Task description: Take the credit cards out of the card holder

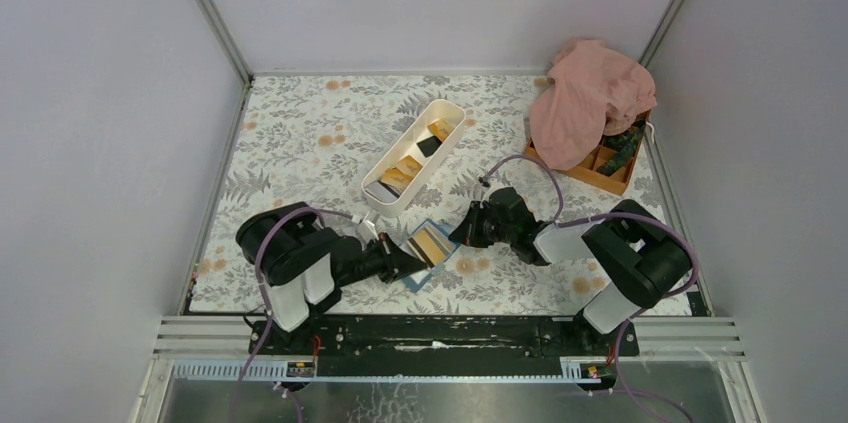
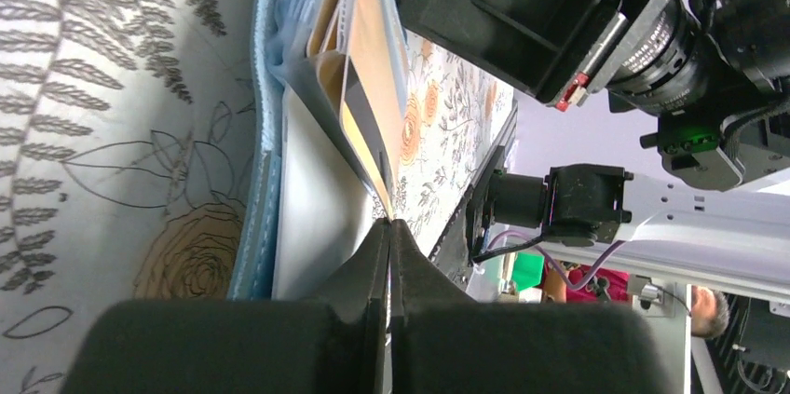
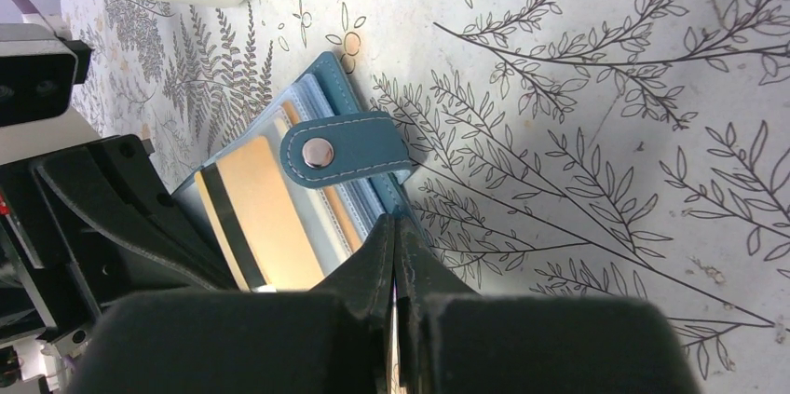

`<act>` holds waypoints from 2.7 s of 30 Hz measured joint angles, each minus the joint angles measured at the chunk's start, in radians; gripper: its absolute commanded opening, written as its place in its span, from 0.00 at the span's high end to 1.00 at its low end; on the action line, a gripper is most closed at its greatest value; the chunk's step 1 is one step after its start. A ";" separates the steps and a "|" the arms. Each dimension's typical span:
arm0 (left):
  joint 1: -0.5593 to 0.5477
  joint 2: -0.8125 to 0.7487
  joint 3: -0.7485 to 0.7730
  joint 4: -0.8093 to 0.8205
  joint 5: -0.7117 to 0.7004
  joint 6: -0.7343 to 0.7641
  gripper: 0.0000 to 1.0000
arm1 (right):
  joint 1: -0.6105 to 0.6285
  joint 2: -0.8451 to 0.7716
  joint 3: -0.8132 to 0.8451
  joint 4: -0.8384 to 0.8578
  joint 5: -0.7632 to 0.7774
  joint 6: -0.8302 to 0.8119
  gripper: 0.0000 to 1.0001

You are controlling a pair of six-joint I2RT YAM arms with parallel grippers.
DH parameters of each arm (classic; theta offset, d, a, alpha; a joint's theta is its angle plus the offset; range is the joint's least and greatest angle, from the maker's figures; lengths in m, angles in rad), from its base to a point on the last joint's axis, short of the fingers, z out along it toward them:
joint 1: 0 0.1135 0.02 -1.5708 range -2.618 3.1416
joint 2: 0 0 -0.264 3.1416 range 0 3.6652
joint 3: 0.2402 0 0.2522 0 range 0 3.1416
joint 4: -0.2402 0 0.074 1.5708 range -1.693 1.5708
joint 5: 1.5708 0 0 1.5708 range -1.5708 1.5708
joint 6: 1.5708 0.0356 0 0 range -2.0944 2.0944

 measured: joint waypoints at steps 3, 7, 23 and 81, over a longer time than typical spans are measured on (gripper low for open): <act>0.001 -0.058 0.000 -0.056 0.025 0.019 1.00 | -0.003 0.000 0.001 -0.003 -0.005 0.000 1.00; 0.002 -0.196 -0.002 -0.199 0.058 0.050 1.00 | -0.004 0.000 0.001 -0.004 -0.006 0.000 1.00; -0.045 -1.061 0.031 -1.361 -0.021 0.284 1.00 | -0.008 -0.004 0.002 -0.011 -0.007 -0.005 1.00; -0.085 -0.871 0.100 -0.697 0.180 0.454 1.00 | -0.020 -0.626 -0.197 0.012 -0.308 -0.182 0.57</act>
